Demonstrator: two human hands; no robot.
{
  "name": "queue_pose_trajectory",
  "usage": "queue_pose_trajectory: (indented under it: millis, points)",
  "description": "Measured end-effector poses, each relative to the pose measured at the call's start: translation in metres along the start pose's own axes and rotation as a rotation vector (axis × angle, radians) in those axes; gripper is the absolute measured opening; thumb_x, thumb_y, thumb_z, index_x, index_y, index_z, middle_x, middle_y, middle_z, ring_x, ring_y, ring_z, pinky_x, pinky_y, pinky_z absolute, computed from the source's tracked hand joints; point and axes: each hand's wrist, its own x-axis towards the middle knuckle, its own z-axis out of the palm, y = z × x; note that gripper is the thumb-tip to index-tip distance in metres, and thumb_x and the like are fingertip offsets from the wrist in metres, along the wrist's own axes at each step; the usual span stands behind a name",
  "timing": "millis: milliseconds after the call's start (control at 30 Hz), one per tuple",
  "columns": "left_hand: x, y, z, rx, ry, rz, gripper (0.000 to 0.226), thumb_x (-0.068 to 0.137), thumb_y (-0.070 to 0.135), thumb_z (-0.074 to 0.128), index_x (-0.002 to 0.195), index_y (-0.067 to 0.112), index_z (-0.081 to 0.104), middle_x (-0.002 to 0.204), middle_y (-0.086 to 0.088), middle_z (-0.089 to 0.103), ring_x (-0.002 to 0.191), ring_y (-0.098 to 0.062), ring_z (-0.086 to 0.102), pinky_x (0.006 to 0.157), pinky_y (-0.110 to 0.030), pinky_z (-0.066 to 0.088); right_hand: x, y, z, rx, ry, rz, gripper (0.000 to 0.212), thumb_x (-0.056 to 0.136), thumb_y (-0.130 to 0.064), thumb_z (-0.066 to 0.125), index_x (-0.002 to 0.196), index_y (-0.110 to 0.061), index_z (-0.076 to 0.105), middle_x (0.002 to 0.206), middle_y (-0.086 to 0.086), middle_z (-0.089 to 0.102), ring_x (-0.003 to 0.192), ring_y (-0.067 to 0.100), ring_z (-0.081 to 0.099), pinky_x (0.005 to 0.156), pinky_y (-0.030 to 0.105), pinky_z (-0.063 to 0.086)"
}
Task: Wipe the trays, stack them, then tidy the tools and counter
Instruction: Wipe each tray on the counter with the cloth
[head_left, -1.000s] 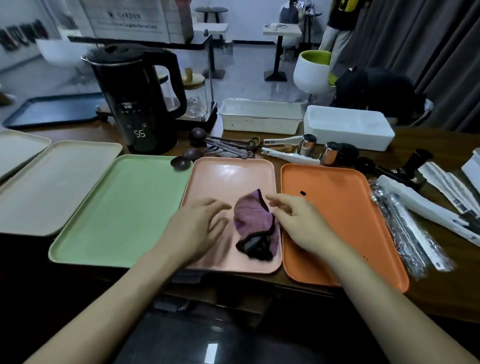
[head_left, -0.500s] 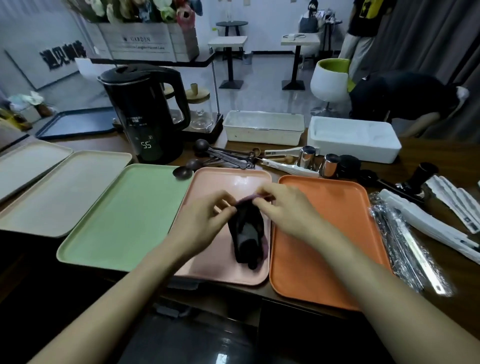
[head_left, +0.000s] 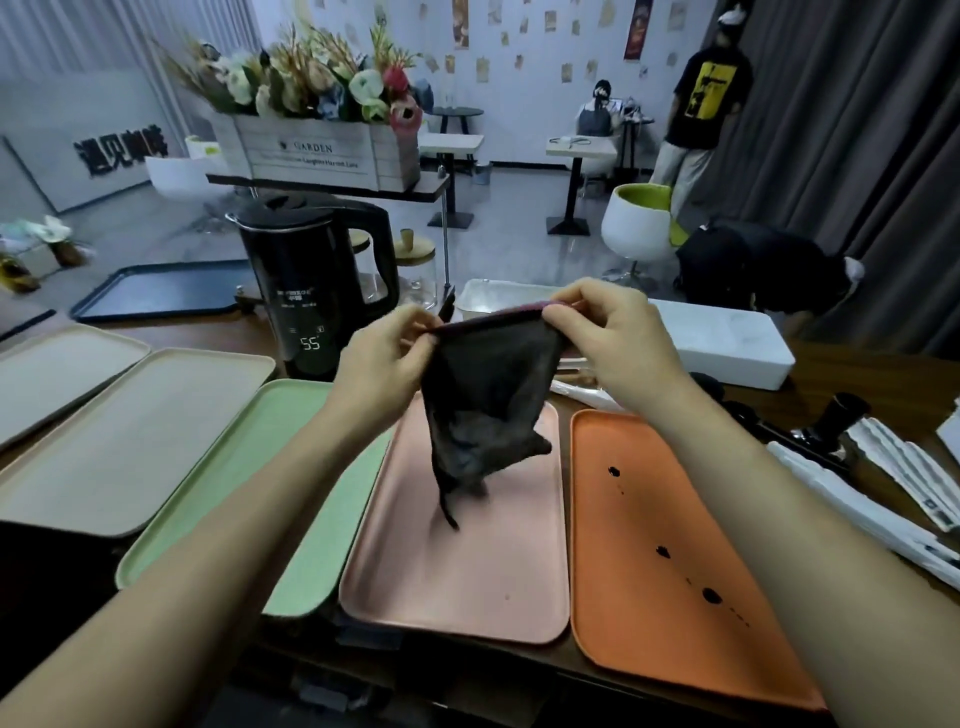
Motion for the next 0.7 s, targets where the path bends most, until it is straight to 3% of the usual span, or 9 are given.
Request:
queue_pose_trajectory:
  millis: [100,233,367,467,567,700]
  points:
    - [0.022,0.019,-0.017,0.029,0.087,0.101,0.015,0.094,0.020,0.061,0.093,0.034,0.066,0.082,0.013,0.068,0.076,-0.004,0.063,0.074,-0.032,0.054,0.007,-0.020,-0.006,0.083,0.053,-0.072,0.009,0.096,-0.022,0.066,0.097,-0.017,0.073,0.085,-0.002,0.073,0.086,0.014,0.071,0.079,0.034,0.061]
    - [-0.001,0.006,-0.025,-0.028,0.033,0.123,0.011,0.097,0.010,0.063,0.097,0.019,0.069,0.083,0.000,0.070,0.072,-0.023,0.065,0.066,-0.033,0.053,-0.016,-0.015,-0.009,-0.002,-0.078,-0.091,0.006,0.094,-0.021,0.068,0.092,-0.023,0.074,0.083,-0.007,0.071,0.080,0.006,0.065,0.072,0.018,0.050]
    - [-0.063,-0.059,-0.026,0.250,-0.324,0.191,0.010,0.089,0.024,0.064,0.097,0.030,0.068,0.090,0.014,0.069,0.085,-0.005,0.064,0.079,-0.036,0.052,-0.080,0.040,0.026,-0.247,-0.494,-0.014,0.003,0.092,-0.034,0.070,0.094,-0.033,0.072,0.086,-0.022,0.069,0.083,-0.003,0.063,0.075,0.022,0.045]
    - [-0.098,-0.091,-0.024,0.379,-0.554,0.108,0.024,0.082,0.022,0.063,0.100,0.038,0.065,0.091,0.022,0.064,0.087,0.003,0.056,0.075,-0.027,0.045,-0.120,0.059,0.060,-0.265,-0.738,0.035,0.019,0.092,-0.048,0.066,0.104,-0.036,0.074,0.081,-0.040,0.062,0.082,-0.016,0.060,0.075,0.009,0.040]
    - [-0.103,-0.090,-0.021,0.350,-0.554,-0.001,0.037,0.074,0.020,0.053,0.100,0.036,0.074,0.097,0.022,0.068,0.095,0.002,0.061,0.083,-0.023,0.046,-0.106,0.065,0.069,-0.248,-0.606,0.047,0.019,0.095,-0.045,0.063,0.106,-0.037,0.076,0.080,-0.044,0.061,0.081,-0.015,0.060,0.073,0.009,0.040]
    - [-0.078,-0.087,-0.008,0.379,-0.349,0.020,0.035,0.078,0.027,0.051,0.103,0.029,0.076,0.099,0.013,0.073,0.094,-0.013,0.067,0.081,-0.032,0.051,-0.048,0.085,0.077,-0.369,-0.357,0.050,0.018,0.096,-0.032,0.064,0.109,-0.034,0.076,0.104,-0.015,0.074,0.092,0.005,0.064,0.076,0.021,0.038]
